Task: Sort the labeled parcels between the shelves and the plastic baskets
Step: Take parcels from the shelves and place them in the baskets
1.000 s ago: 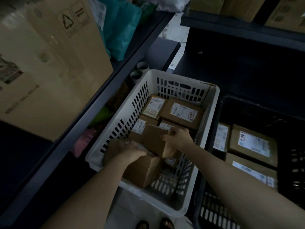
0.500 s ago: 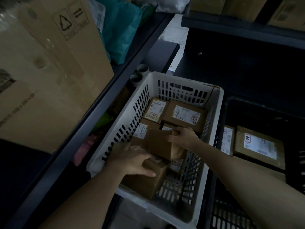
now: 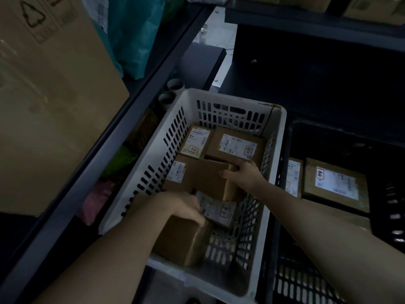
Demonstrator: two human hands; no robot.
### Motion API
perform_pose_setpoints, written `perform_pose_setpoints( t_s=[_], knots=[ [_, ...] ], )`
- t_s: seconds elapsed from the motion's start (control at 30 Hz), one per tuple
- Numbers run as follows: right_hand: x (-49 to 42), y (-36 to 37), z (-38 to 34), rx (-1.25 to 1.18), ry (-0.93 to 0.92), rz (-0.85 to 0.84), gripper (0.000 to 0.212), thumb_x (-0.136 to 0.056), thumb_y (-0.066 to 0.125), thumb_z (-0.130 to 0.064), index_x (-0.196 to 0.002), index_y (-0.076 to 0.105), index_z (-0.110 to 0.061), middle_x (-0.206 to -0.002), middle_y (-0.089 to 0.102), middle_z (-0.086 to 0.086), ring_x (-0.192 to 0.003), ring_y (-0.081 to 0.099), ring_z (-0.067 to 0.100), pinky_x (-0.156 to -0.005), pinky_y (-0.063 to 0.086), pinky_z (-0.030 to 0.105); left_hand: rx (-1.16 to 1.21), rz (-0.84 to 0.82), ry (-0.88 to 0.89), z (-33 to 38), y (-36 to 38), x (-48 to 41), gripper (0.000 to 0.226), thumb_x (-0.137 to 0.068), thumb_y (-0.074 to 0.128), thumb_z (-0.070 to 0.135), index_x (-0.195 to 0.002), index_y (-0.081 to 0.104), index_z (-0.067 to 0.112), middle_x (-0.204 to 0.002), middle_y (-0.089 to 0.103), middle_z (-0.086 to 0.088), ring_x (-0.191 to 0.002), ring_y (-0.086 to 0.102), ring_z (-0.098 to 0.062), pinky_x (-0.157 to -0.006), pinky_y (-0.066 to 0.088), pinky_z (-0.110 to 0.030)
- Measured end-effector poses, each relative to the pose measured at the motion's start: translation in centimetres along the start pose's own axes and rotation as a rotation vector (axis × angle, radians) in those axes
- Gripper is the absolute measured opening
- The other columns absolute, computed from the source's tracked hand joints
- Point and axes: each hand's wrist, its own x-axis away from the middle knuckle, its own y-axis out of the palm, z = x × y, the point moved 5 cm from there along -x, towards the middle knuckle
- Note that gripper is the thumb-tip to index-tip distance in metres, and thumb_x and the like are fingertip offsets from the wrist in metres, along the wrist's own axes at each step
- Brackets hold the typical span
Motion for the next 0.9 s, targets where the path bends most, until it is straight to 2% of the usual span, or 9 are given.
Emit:
perform_pose_setpoints(
  t_s=[0.07, 0.13, 0.2, 0.3, 0.47, 0.6, 0.67, 0.77, 0.9],
  knots=[
    [-0.1, -0.1, 0.2, 0.014, -0.003, 0.000, 0.073, -0.073, 0.066, -0.060, -0.136, 0.052, -0.027, -0.137, 0.045, 0.008, -0.119, 0.049, 0.026, -0.095, 0.047, 0.032, -0.027, -0.066, -0.028, 0.2, 0.3, -0.7, 0.055, -0.085, 0.053, 0.055, -0.127, 0.055, 0.019, -0.127, 0.055, -0.006, -0.113, 0.054, -0.022, -0.100, 0.044, -0.039],
    [-0.3, -0.2, 0.1, 0.016, -0.013, 0.002, 0.065, -0.081, 0.067, -0.051, -0.138, 0.050, -0.026, -0.139, 0.041, 0.009, -0.123, 0.044, 0.027, -0.096, 0.043, 0.031, -0.154, -0.070, -0.102, -0.1, 1.4, -1.5, 0.062, -0.091, 0.043, 0.059, -0.142, 0.039, 0.025, -0.144, 0.041, -0.006, -0.129, 0.041, -0.025, -0.109, 0.032, -0.044],
    [-0.5, -0.5, 0.2, 0.008, -0.015, 0.013, 0.062, -0.084, 0.066, -0.046, -0.139, 0.047, -0.024, -0.141, 0.037, 0.010, -0.127, 0.040, 0.028, -0.100, 0.040, 0.031, -0.361, 0.084, -0.162, -0.8, 2.9, -2.4, 0.063, -0.092, 0.039, 0.059, -0.147, 0.027, 0.030, -0.151, 0.031, -0.006, -0.138, 0.028, -0.029, -0.112, 0.017, -0.056],
    [-0.7, -0.7, 0.2, -0.002, -0.015, 0.004, 0.064, -0.085, 0.066, -0.046, -0.141, 0.045, -0.025, -0.143, 0.032, 0.011, -0.130, 0.035, 0.028, -0.102, 0.038, 0.031, -0.410, 0.258, -0.217, -2.4, 4.8, -2.7, 0.071, -0.091, 0.050, 0.049, -0.149, 0.016, 0.029, -0.154, 0.020, -0.010, -0.141, 0.019, -0.034, -0.109, 0.016, -0.059],
    [-0.2, 0.0, -0.1, 0.046, -0.009, -0.096, 0.071, -0.084, 0.068, -0.040, -0.145, 0.038, -0.020, -0.144, 0.024, 0.013, -0.128, 0.036, 0.034, -0.101, 0.039, 0.032, -0.299, 0.589, -0.161, -1.3, 2.2, -1.5, 0.051, -0.093, 0.050, 0.036, -0.140, 0.034, 0.025, -0.135, 0.045, -0.005, -0.124, 0.044, -0.028, -0.097, 0.034, -0.045],
    [1.1, -0.9, -1.0, 0.089, -0.063, -0.113, 0.078, -0.080, 0.072, -0.033, -0.145, 0.032, -0.018, -0.140, 0.020, 0.013, -0.128, 0.035, 0.036, -0.103, 0.042, 0.035, -0.216, 0.766, -0.129, 0.5, -0.6, -0.1, 0.035, -0.094, 0.047, 0.035, -0.125, 0.045, 0.021, -0.125, 0.052, -0.003, -0.117, 0.050, -0.026, -0.094, 0.037, -0.042],
    [2.2, -2.0, -1.6, 0.092, -0.116, -0.110, 0.090, -0.078, 0.075, -0.028, -0.150, 0.021, -0.022, -0.139, 0.018, 0.011, -0.129, 0.032, 0.037, -0.106, 0.040, 0.039, -0.200, 0.854, -0.100, 1.3, -1.7, 1.0, 0.028, -0.094, 0.046, 0.034, -0.117, 0.047, 0.019, -0.119, 0.053, -0.004, -0.112, 0.052, -0.026, -0.093, 0.039, -0.040],
    [4.6, -4.4, -2.3, 0.161, -0.239, -0.046, 0.109, -0.073, 0.078, -0.025, -0.154, 0.005, -0.024, -0.142, 0.015, 0.010, -0.134, 0.028, 0.037, -0.111, 0.035, 0.041, -0.119, 1.000, -0.036, 2.8, -3.4, 3.0, 0.021, -0.094, 0.047, 0.032, -0.108, 0.047, 0.016, -0.112, 0.052, -0.005, -0.104, 0.054, -0.025, -0.087, 0.046, -0.041],
    [8.3, -8.5, -1.7, 0.152, -0.268, 0.090, 0.117, -0.071, 0.082, -0.027, -0.154, 0.001, -0.015, -0.145, 0.012, 0.008, -0.137, 0.025, 0.029, -0.111, 0.033, 0.031, -0.150, 1.162, 0.099, 6.7, -4.9, 5.7, 0.018, -0.093, 0.049, 0.028, -0.100, 0.046, 0.012, -0.104, 0.051, -0.007, -0.093, 0.056, -0.027, -0.069, 0.043, -0.035]
  ],
)
